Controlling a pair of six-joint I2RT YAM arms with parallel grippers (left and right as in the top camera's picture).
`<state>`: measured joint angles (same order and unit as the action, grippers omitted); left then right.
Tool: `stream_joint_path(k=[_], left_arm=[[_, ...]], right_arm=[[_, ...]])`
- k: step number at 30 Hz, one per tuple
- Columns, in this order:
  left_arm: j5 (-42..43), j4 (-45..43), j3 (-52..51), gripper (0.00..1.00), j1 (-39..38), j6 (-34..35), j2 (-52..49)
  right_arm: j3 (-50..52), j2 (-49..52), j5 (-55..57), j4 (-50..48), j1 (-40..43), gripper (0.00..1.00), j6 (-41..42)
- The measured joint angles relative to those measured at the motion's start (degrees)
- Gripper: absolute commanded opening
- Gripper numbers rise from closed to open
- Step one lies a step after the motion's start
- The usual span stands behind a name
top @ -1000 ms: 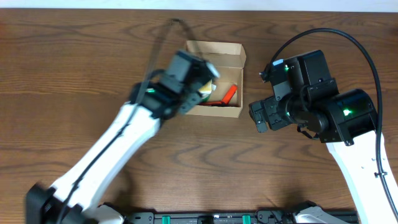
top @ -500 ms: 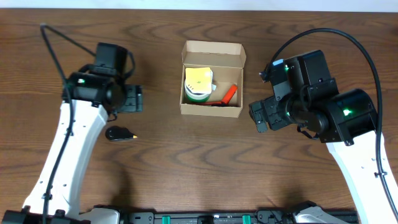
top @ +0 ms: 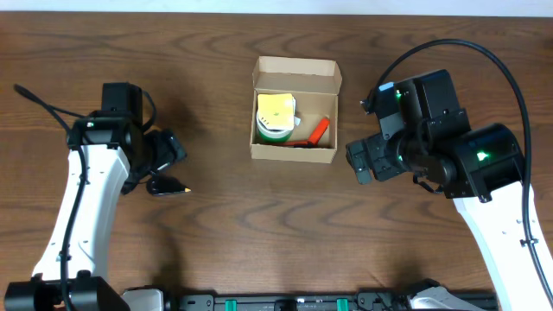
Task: Pack container
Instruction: 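Move the left gripper to the black tape dispenser and grasp it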
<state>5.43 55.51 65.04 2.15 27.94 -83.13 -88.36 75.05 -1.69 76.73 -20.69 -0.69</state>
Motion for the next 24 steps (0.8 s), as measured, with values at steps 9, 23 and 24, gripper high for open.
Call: stream_joint_path(k=[9, 23, 24], left_arm=[[-1.68, -1.60, -1.92, 0.95, 0.00, 13.97, 0.00], [-3.30, -17.97, -17.00, 0.98, 0.00, 30.67, -0.02], [-3.32, -18.51, -17.51, 0.99, 0.00, 31.19, -0.02]], right_arm=[[0.00, 0.00, 0.00, -0.02, 0.00, 0.99, 0.00], [0.00, 0.00, 0.00, -0.02, 0.00, 0.99, 0.00], [0.00, 0.00, 0.02, -0.02, 0.00, 0.99, 0.00]])
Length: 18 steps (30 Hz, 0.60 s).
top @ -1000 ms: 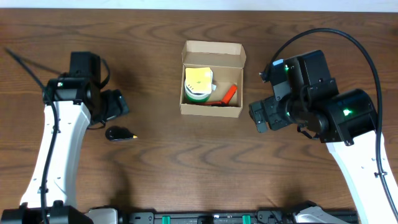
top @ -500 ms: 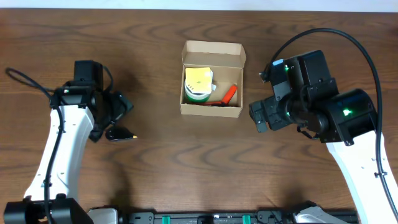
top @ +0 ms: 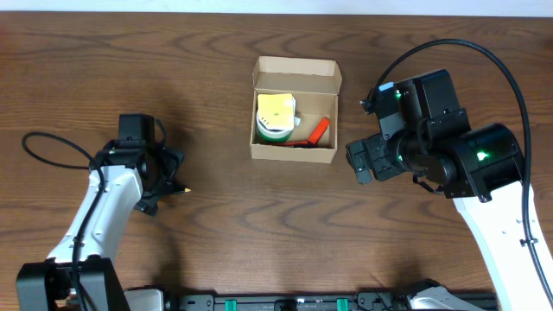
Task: Pack container
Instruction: 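Move the left gripper to the black tape dispenser and grasp it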
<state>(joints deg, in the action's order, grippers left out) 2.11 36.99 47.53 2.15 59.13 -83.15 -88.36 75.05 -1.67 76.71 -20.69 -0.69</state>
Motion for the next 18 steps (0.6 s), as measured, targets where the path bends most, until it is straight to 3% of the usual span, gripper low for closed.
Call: stream_joint_path(k=[12, 13, 18], left_arm=[[-2.29, -4.52, -3.78, 1.00, 0.00, 4.28, -0.55], [-2.34, -5.07, -3.78, 0.95, 0.00, 4.33, -1.20], [-2.14, -7.34, -3.78, 0.91, 0.00, 4.90, -4.63]], right_arm=[[0.00, 0.00, -0.02, 0.00, 0.00, 0.99, 0.00], [0.00, 0.00, 0.00, 0.02, 0.00, 0.99, 0.00], [0.00, 0.00, -0.02, 0.00, 0.00, 0.99, 0.00]])
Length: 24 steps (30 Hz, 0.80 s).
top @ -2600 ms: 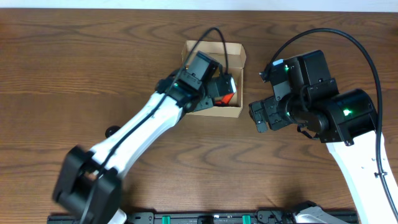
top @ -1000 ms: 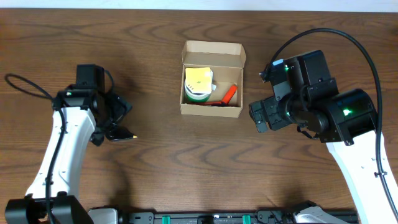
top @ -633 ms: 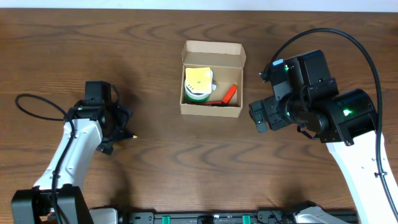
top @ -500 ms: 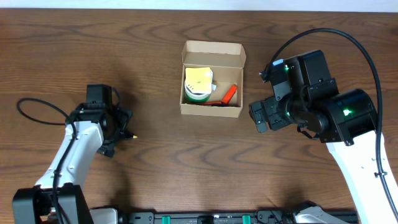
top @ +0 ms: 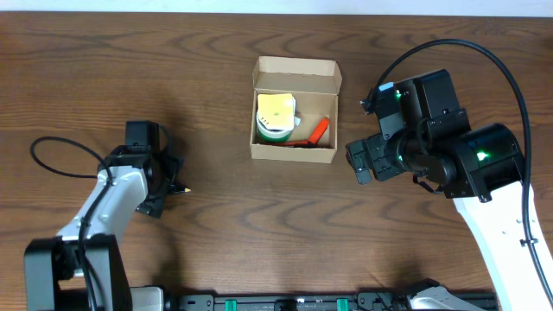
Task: Pack container
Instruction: 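Move the left gripper to the black tape dispenser and grasp it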
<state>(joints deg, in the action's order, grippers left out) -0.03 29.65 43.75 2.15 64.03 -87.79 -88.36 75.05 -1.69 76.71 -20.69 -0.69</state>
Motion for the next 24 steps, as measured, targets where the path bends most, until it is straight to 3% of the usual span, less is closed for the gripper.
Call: stream_joint_path(k=[9, 17, 24], left_arm=[[0.11, -1.16, 0.00, 0.85, 0.00, 0.46, -2.54], [0.15, -1.20, 0.11, 0.62, 0.00, 0.48, -2.93], [0.96, -1.18, 0.11, 0.50, 0.02, 0.46, -3.08]], right_arm=[[0.00, 0.00, 0.02, 0.00, 0.00, 0.99, 0.00], [0.00, 0.00, 0.02, 0.00, 0.00, 0.99, 0.00], [0.00, 0.00, 0.02, 0.00, 0.00, 0.99, 0.00]])
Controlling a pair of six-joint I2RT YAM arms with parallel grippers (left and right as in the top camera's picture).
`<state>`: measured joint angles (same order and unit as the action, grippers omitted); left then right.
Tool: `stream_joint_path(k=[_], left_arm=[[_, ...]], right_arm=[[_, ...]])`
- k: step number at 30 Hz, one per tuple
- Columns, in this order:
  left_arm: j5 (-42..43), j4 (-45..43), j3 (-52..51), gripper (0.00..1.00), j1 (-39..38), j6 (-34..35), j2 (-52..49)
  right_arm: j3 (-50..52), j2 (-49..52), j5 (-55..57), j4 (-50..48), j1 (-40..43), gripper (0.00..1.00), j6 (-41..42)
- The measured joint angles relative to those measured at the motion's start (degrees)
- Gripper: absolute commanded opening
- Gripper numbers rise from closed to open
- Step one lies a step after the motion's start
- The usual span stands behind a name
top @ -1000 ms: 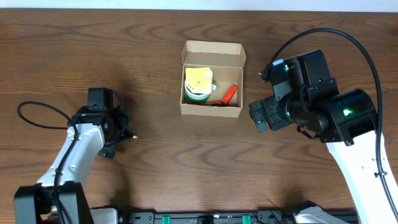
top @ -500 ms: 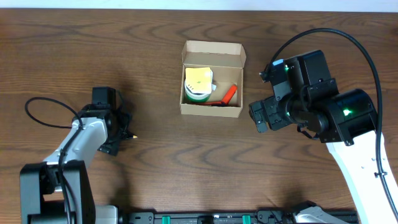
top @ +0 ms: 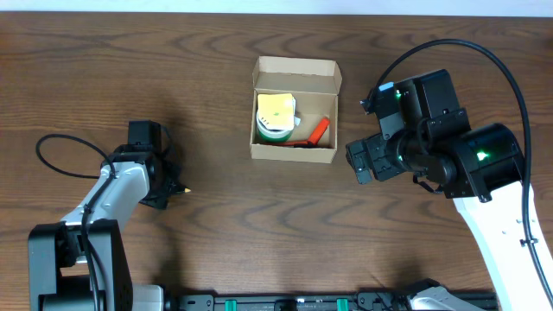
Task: Pack container
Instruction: 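Move the left gripper to the black tape dispenser and grasp it, then carry the black dispenser with the left gripper and drop it into the box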
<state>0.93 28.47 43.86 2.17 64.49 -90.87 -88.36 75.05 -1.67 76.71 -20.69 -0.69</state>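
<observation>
An open cardboard box [top: 294, 67] stands at the table's middle. Inside it lie a yellow, white and green item [top: 275, 116] on the left and a red item [top: 317, 130] on the right. A dark pen with a yellowish tip [top: 183, 187] lies on the wood to the left. My left gripper [top: 162, 183] is low over the pen, and its dark fingers look spread on either side of it. My right gripper [top: 361, 164] hangs just right of the box; its fingers are hidden under the wrist.
A black cable [top: 65, 147] loops out from the left arm over the table's left side. The bulky right arm [top: 467, 164] fills the right side. The table's front edge runs along the bottom of the view.
The left arm has settled slightly lower and closer over the pen. The pen tip lies in the same place. Right arm and box are unchanged.
At first the left arm stood high, with its gripper just above the pen. It then came down to the table with the fingers around the pen, and has stayed there. The pen, the box and the right arm have not moved.
</observation>
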Motion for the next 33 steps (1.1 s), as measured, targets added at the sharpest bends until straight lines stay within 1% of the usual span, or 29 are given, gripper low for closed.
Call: stream_joint_path(k=[3, 6, 13, 17, 21, 23, 27, 30, 33], left_arm=[[0.33, 0.02, 0.00, 0.47, 0.00, 0.07, 0.00], [0.55, 0.22, 0.00, 0.39, 0.00, 0.00, -0.02], [0.83, 1.16, 0.52, 0.25, -0.02, -0.44, -0.11], [0.76, 5.27, 2.32, 0.20, -0.02, -1.64, -0.83], [-0.13, 10.78, 7.37, 0.13, -0.20, -4.28, -1.40], [-0.59, 12.22, 10.82, 0.13, -0.79, -5.92, -1.40], [-1.38, 12.41, 17.55, 0.13, -4.04, -8.94, -1.40], [-1.40, 11.74, 22.25, 0.17, -8.59, -10.91, -1.40], [-1.38, 9.05, 26.80, 0.22, -14.73, -13.20, -1.40]], right_arm=[[0.00, 0.00, 0.00, 0.00, 0.00, 0.99, 0.00], [0.00, 0.00, 0.00, 0.00, 0.00, 0.99, 0.00], [0.00, 0.00, 0.00, 0.00, 0.00, 0.99, 0.00], [0.00, 0.00, 0.00, 0.02, 0.00, 0.99, 0.00], [0.00, 0.00, -0.02, 0.02, 0.00, 0.99, 0.00], [0.00, 0.00, -0.02, 0.02, 0.00, 0.99, 0.00], [0.00, 0.00, 0.00, 0.00, 0.00, 0.99, 0.00], [0.00, 0.00, 0.00, 0.00, 0.00, 0.99, 0.00], [0.00, 0.00, 0.00, 0.00, 0.00, 0.99, 0.00]])
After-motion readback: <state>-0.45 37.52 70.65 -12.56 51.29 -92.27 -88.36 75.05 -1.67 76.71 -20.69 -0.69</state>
